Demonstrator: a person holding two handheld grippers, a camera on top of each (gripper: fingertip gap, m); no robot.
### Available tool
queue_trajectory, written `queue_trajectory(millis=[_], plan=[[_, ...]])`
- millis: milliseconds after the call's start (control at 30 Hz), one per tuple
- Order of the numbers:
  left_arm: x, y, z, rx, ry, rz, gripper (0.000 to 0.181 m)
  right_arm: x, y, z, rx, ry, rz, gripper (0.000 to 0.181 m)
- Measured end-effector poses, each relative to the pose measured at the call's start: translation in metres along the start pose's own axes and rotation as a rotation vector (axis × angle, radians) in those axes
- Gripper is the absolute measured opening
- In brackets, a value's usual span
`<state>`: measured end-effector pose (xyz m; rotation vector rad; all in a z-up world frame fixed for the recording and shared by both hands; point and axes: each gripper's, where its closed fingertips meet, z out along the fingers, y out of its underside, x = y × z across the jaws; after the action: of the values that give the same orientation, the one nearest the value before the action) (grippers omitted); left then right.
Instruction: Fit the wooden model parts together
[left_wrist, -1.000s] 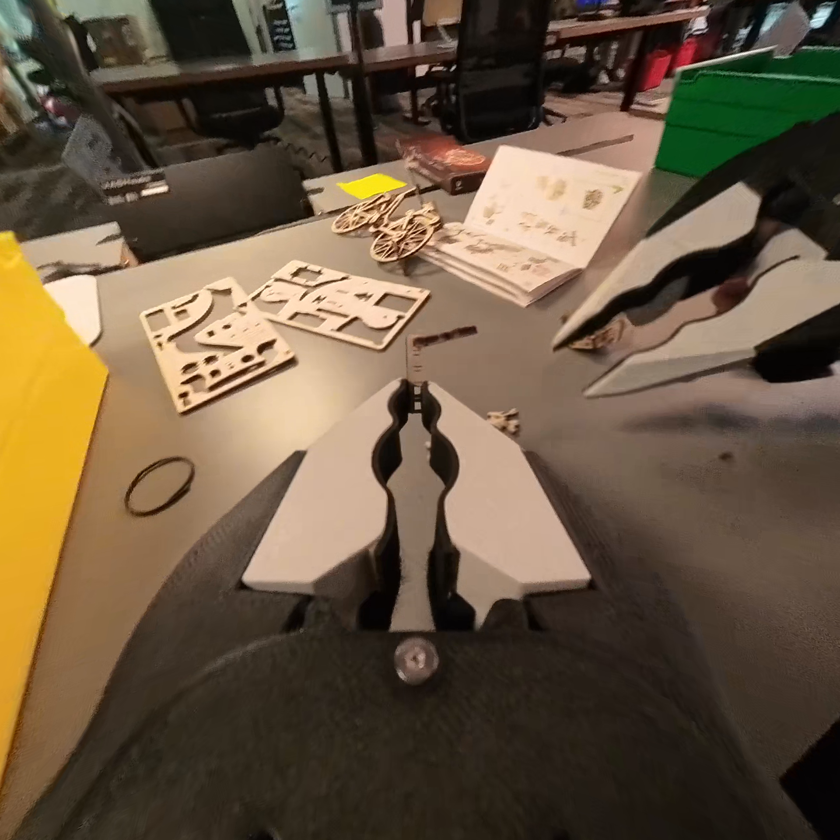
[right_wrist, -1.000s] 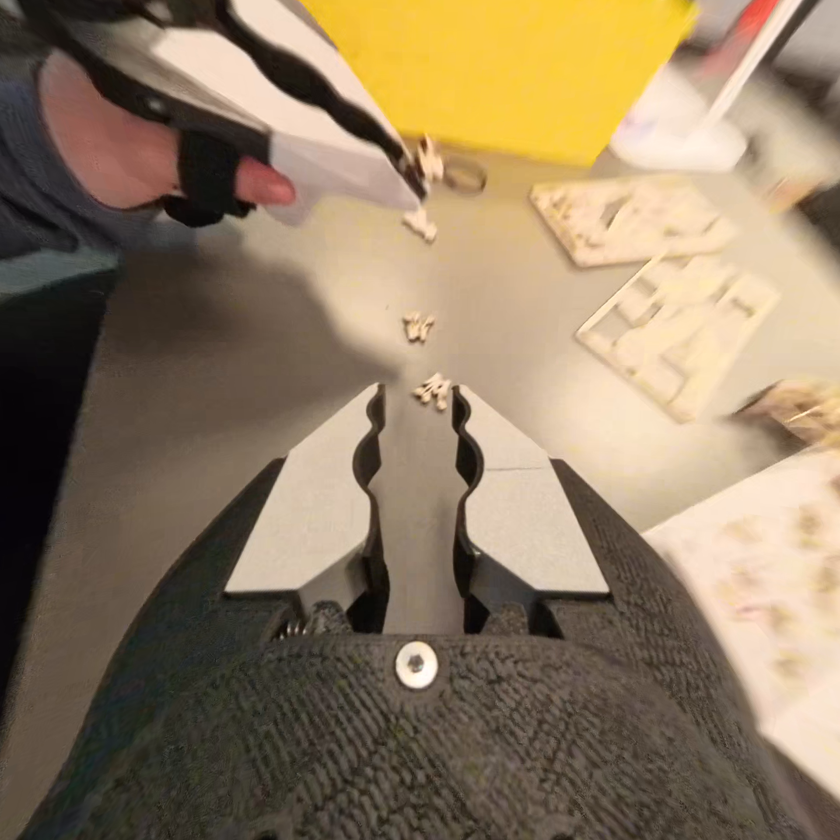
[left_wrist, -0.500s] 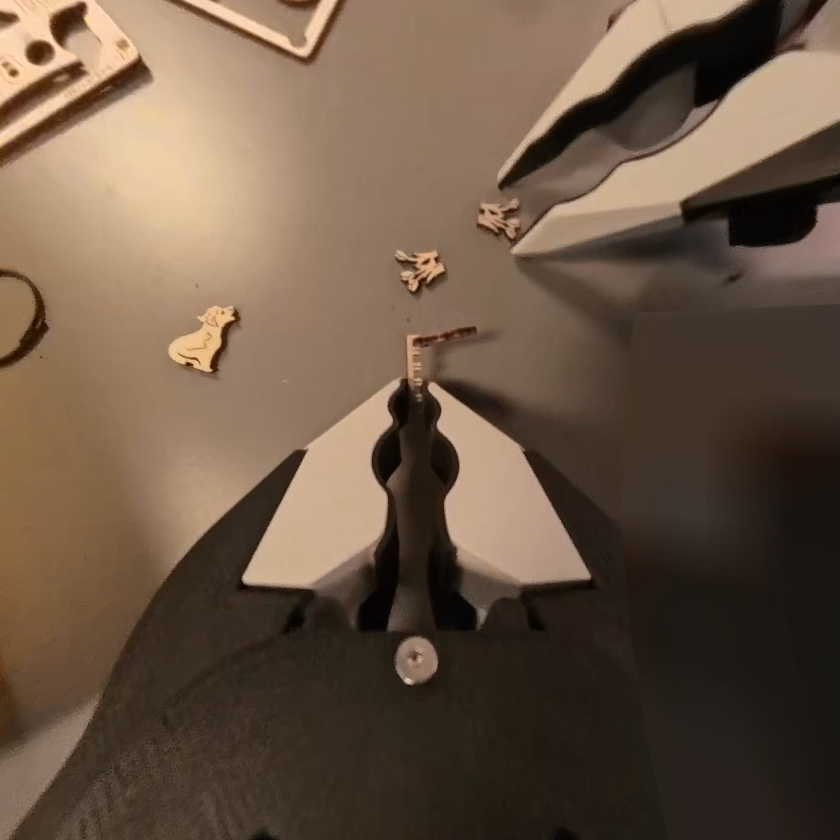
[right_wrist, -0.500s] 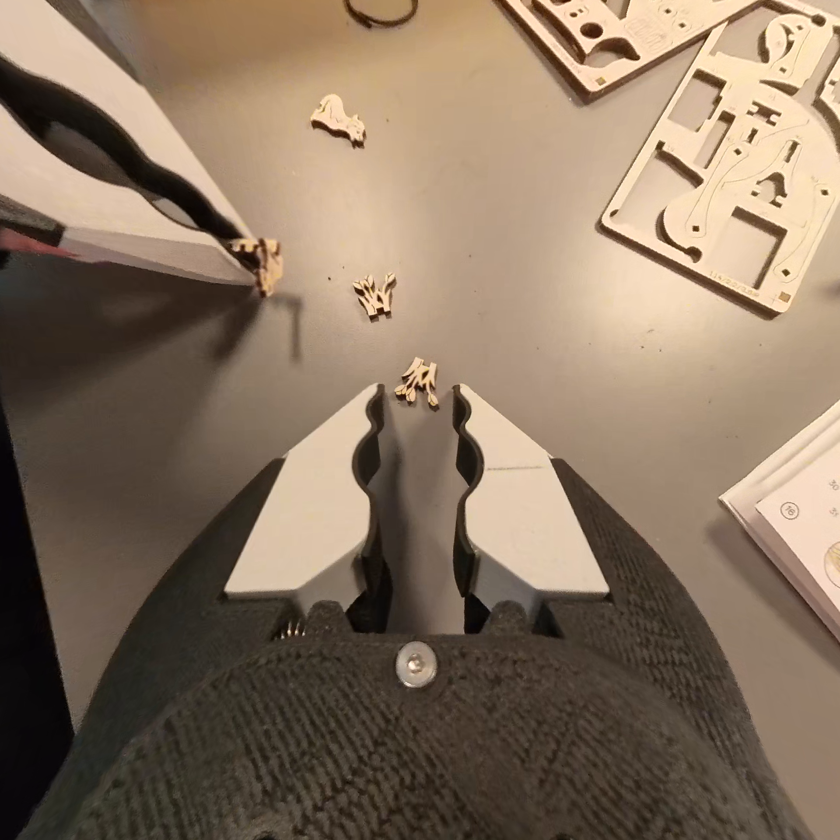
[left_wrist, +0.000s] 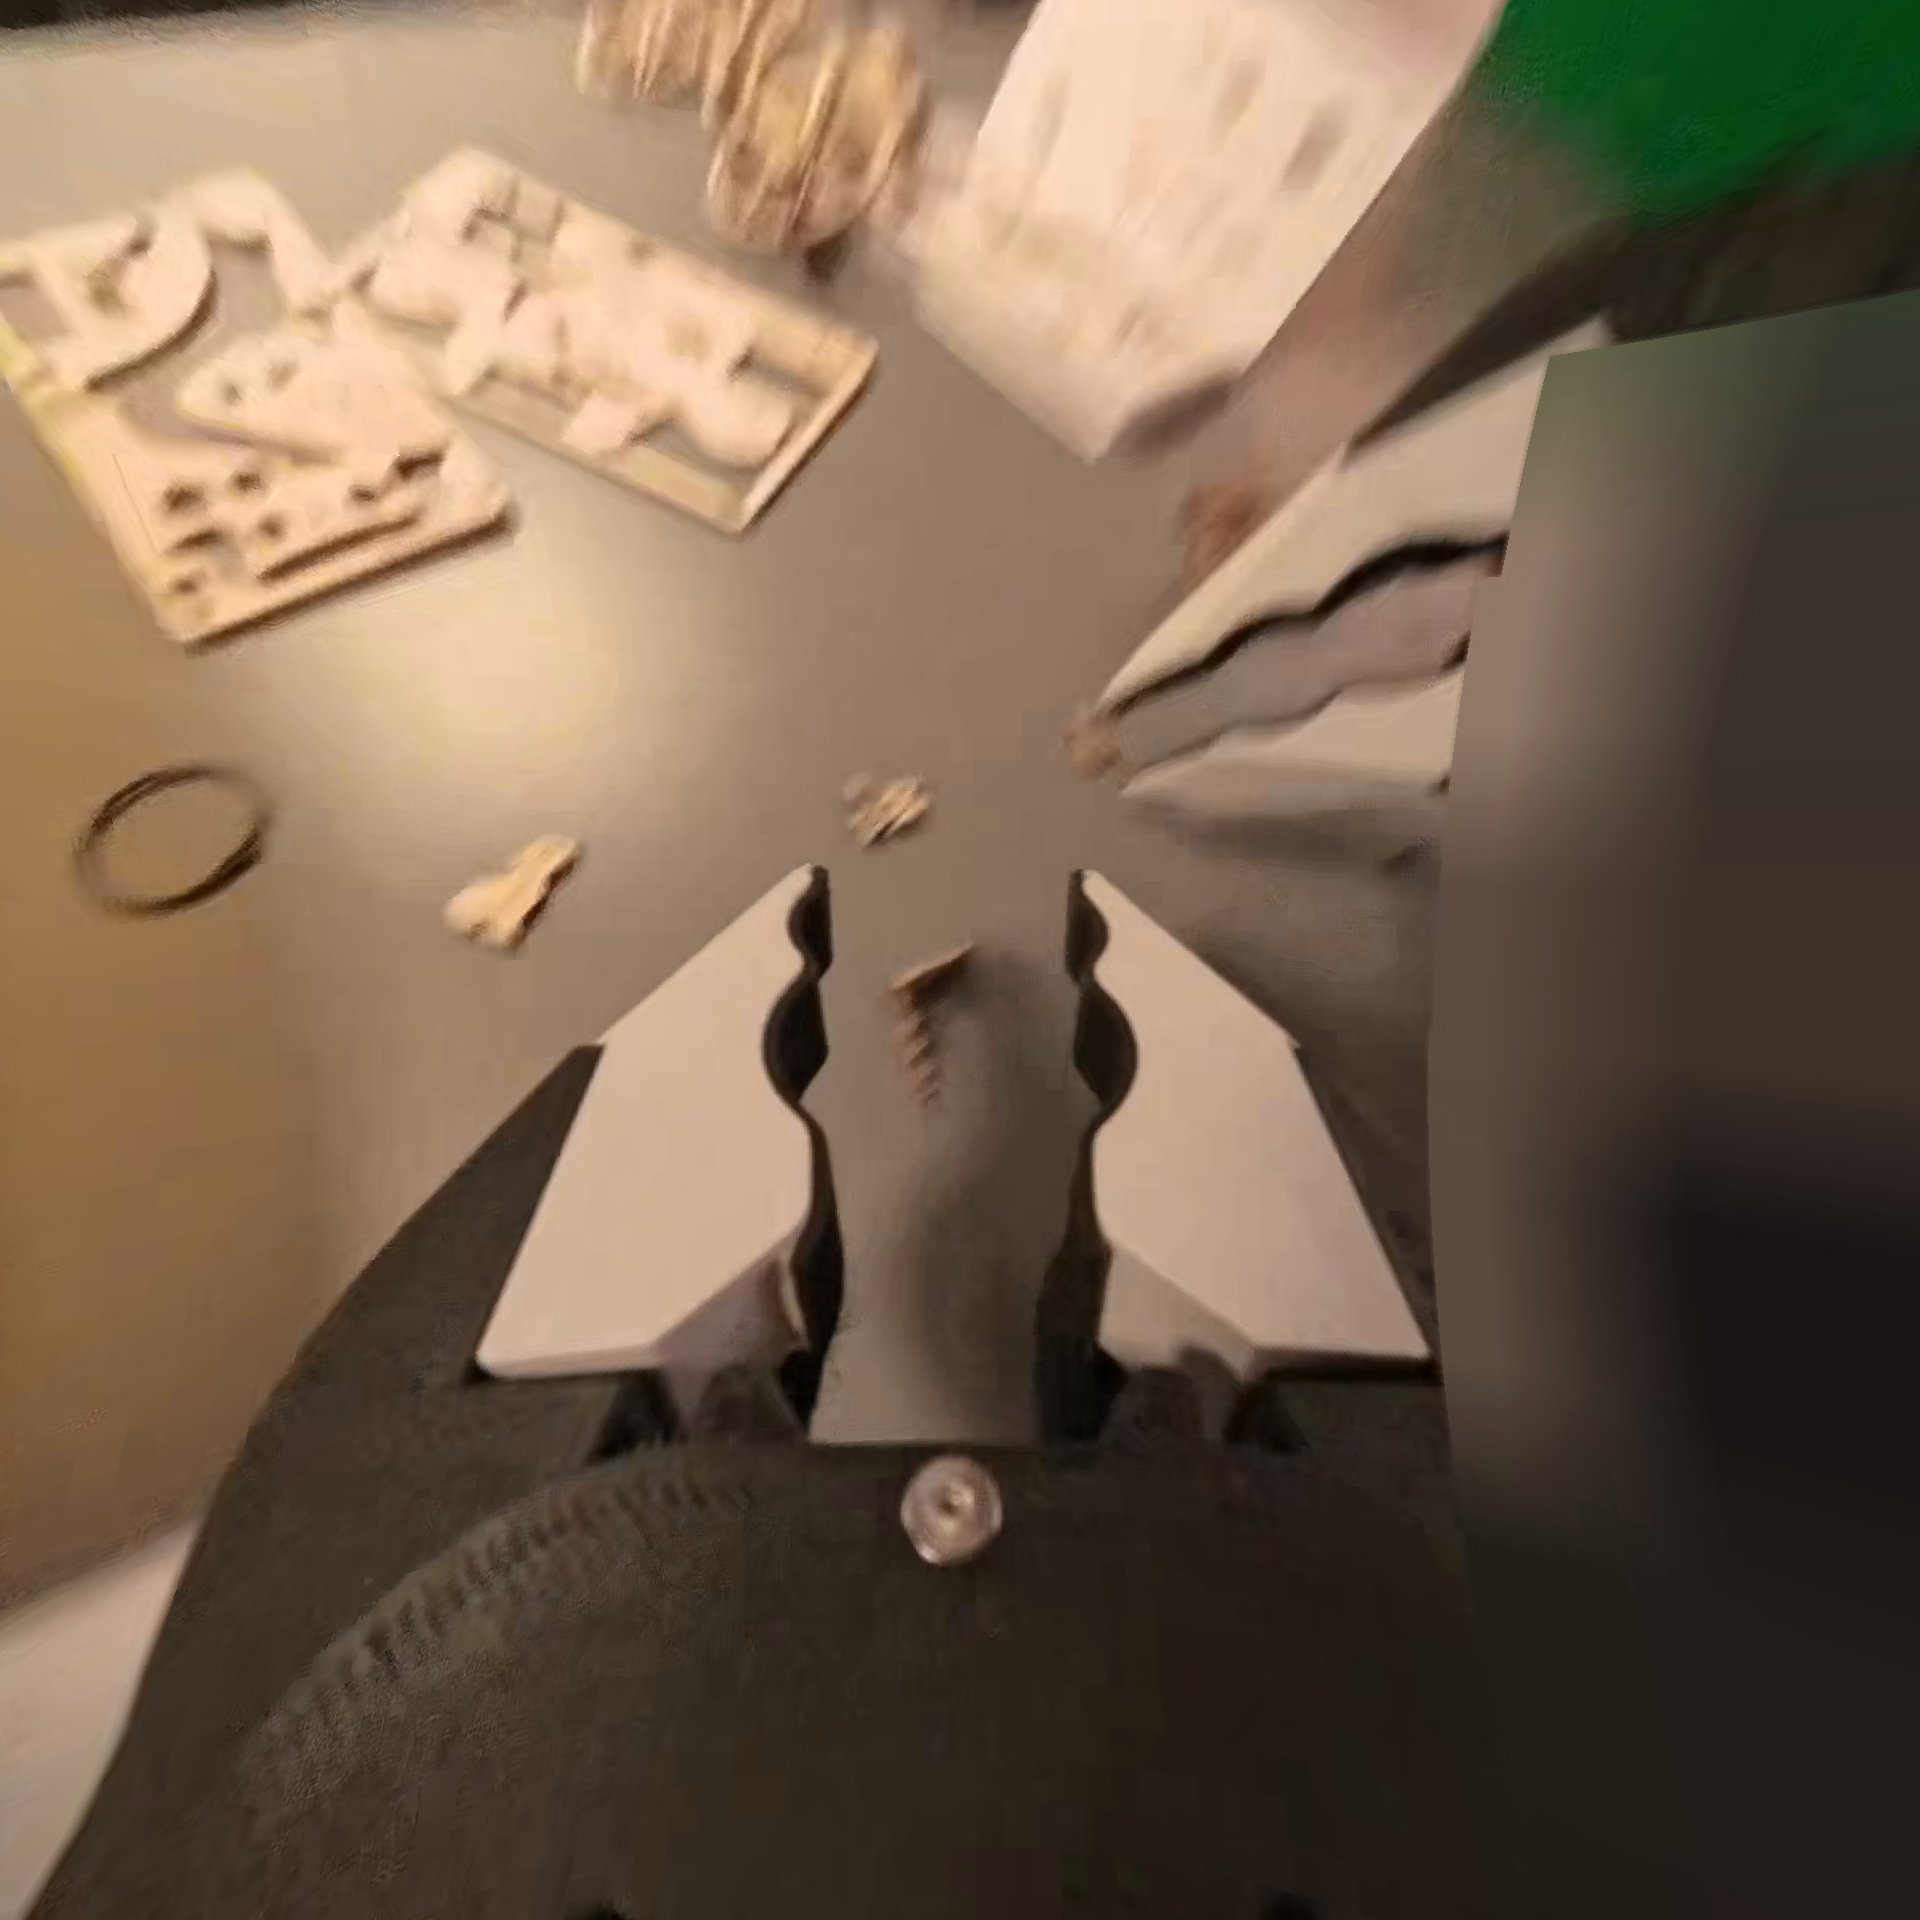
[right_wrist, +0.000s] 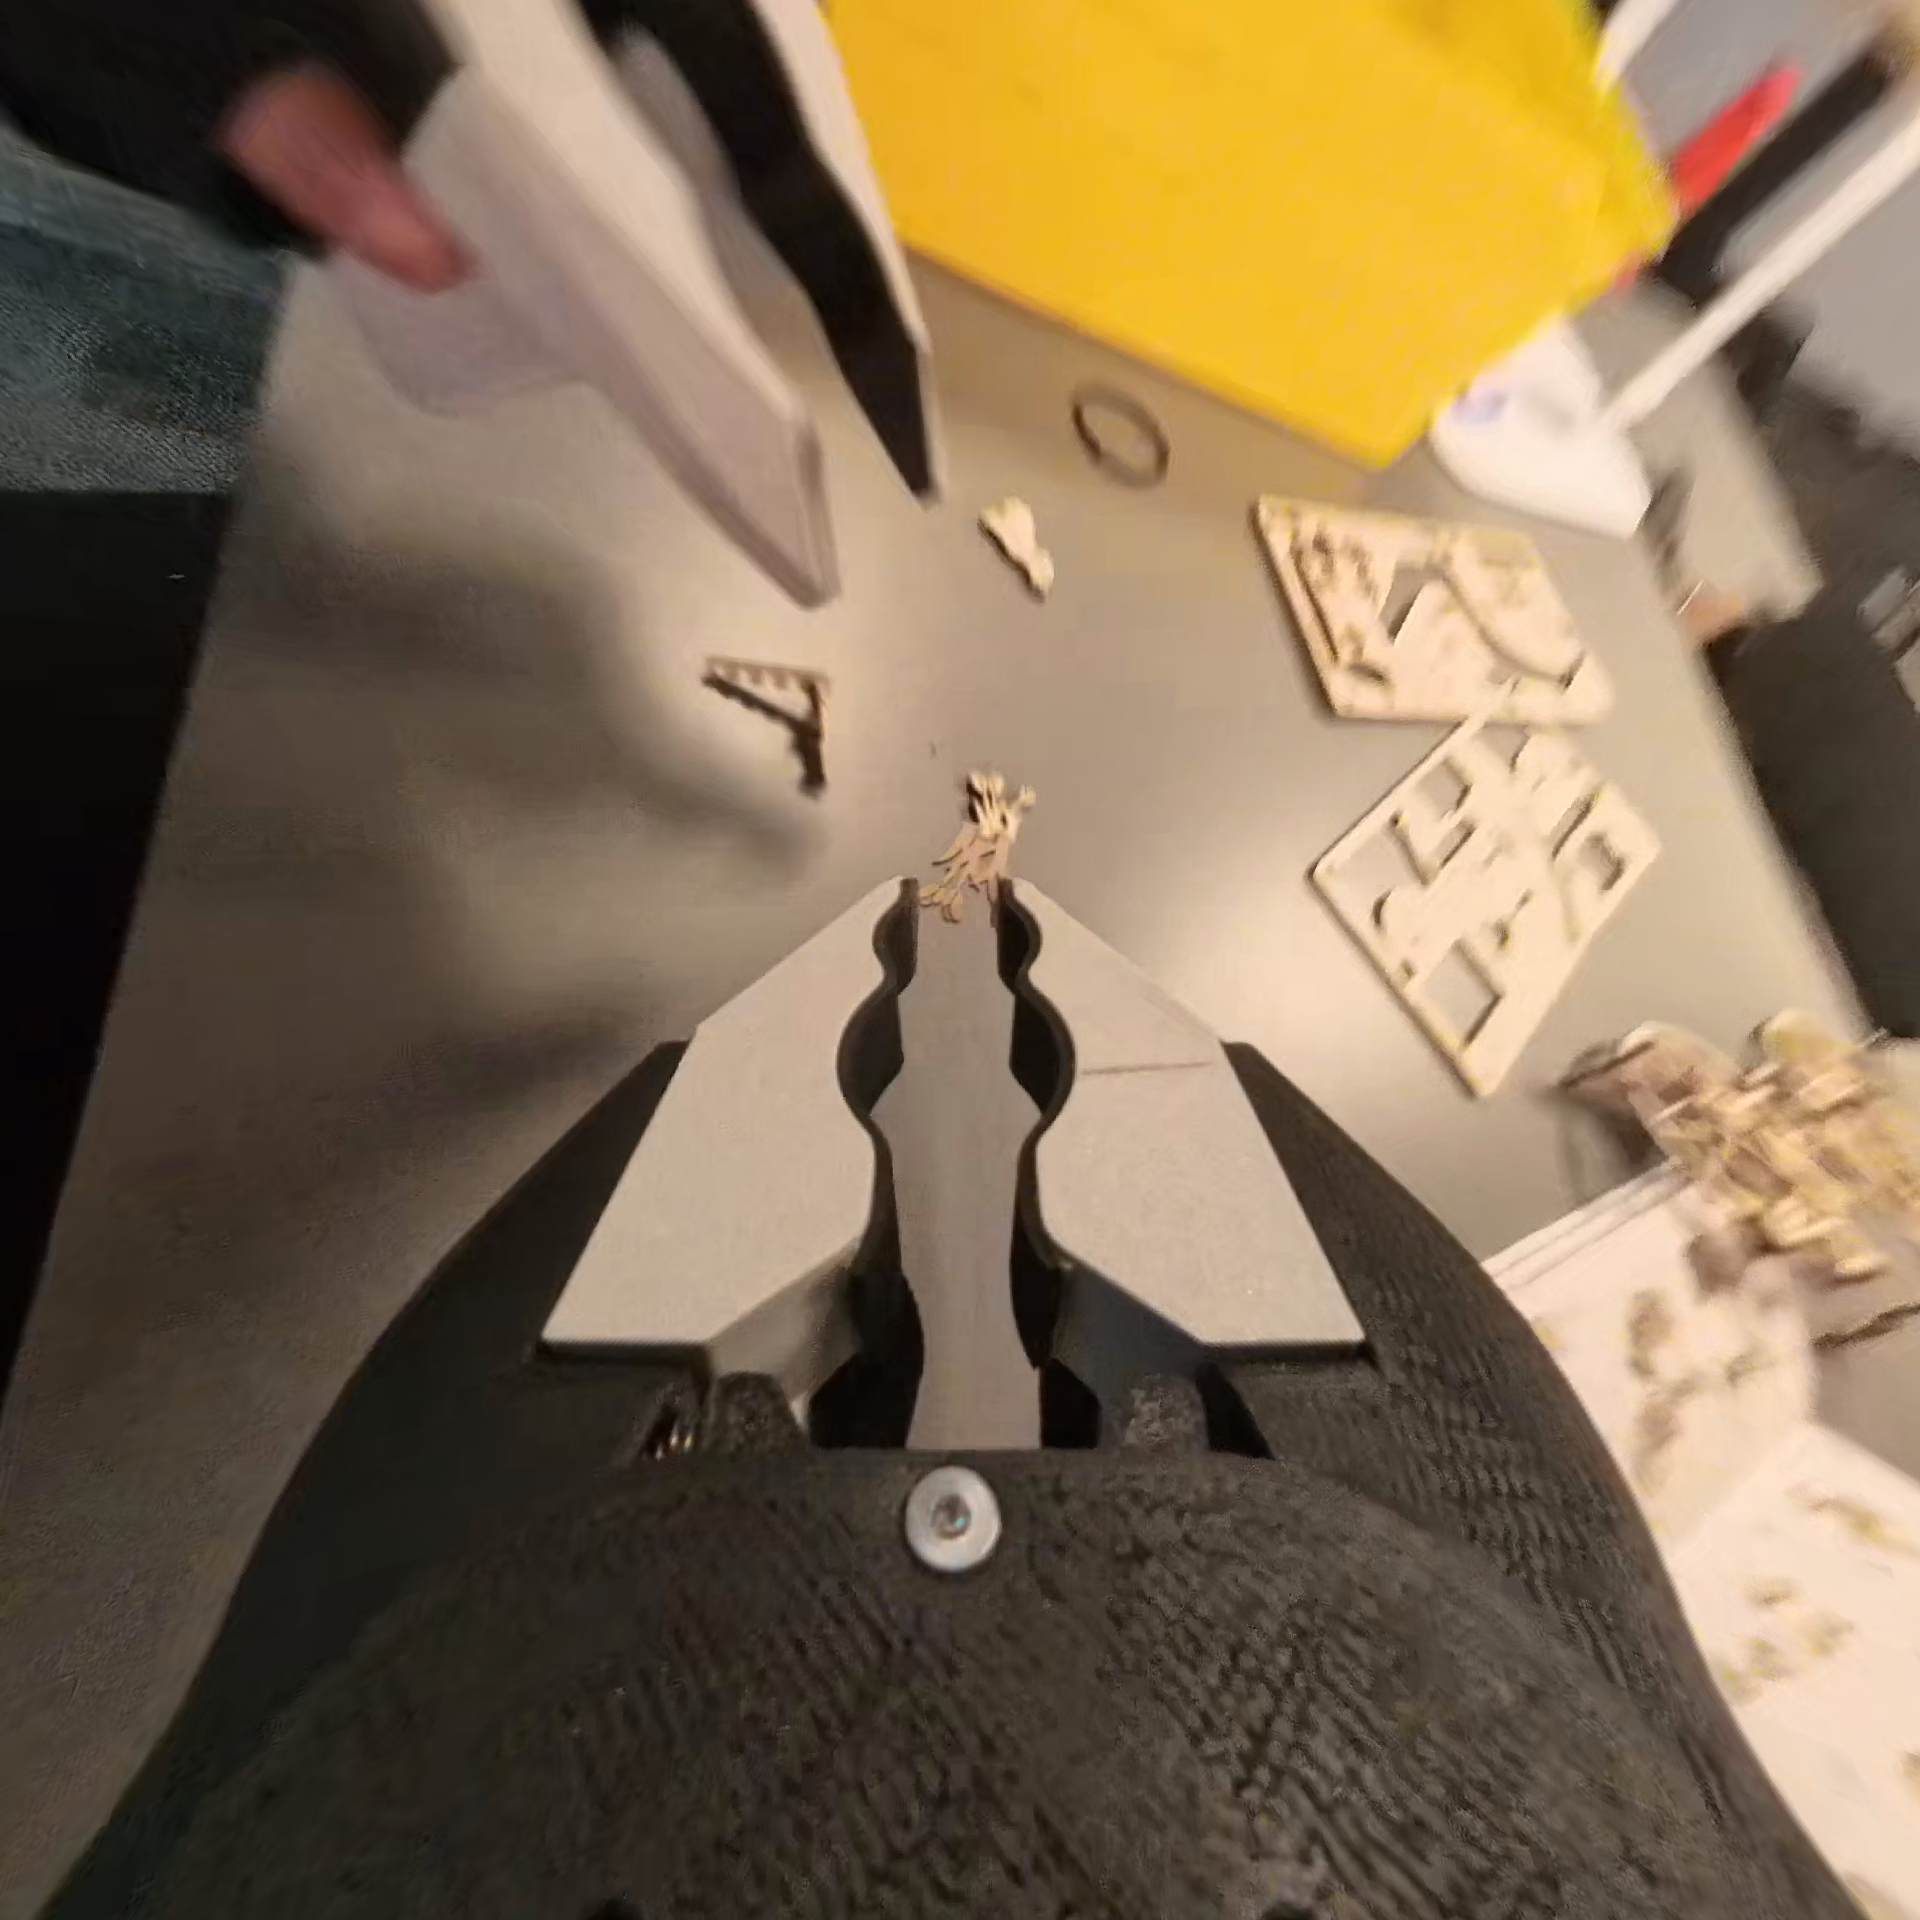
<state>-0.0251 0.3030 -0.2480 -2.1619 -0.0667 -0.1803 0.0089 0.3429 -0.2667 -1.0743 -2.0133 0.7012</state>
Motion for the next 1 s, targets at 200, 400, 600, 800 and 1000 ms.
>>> queue_trajectory(millis=[200, 400, 600, 800, 1000], plan=[[0.045, -0.021, -0.008, 0.192, 0.42, -0.227, 0.024, -0.021, -0.033, -0.035, 0.117, 0.073, -0.262, 0.0], [0.004, -0.023, -0.023, 0.262, 0.147, -0.183, 0.022, -0.023, -0.007, -0.012, -0.002, -0.088, 0.103, 0.019], [-0.008, -0.002, -0.05, 0.27, 0.121, -0.206, 0.026, -0.013, 0.015, 0.028, -0.129, -0.136, 0.257, 0.036], [-0.039, 0.018, -0.086, 0.405, 0.021, -0.281, 0.027, 0.009, 0.007, 0.05, -0.108, -0.202, 0.25, 0.034], [-0.07, 0.017, -0.123, 0.585, -0.04, -0.38, 0.028, 0.008, 0.013, 0.058, -0.227, -0.284, 0.202, 0.035]])
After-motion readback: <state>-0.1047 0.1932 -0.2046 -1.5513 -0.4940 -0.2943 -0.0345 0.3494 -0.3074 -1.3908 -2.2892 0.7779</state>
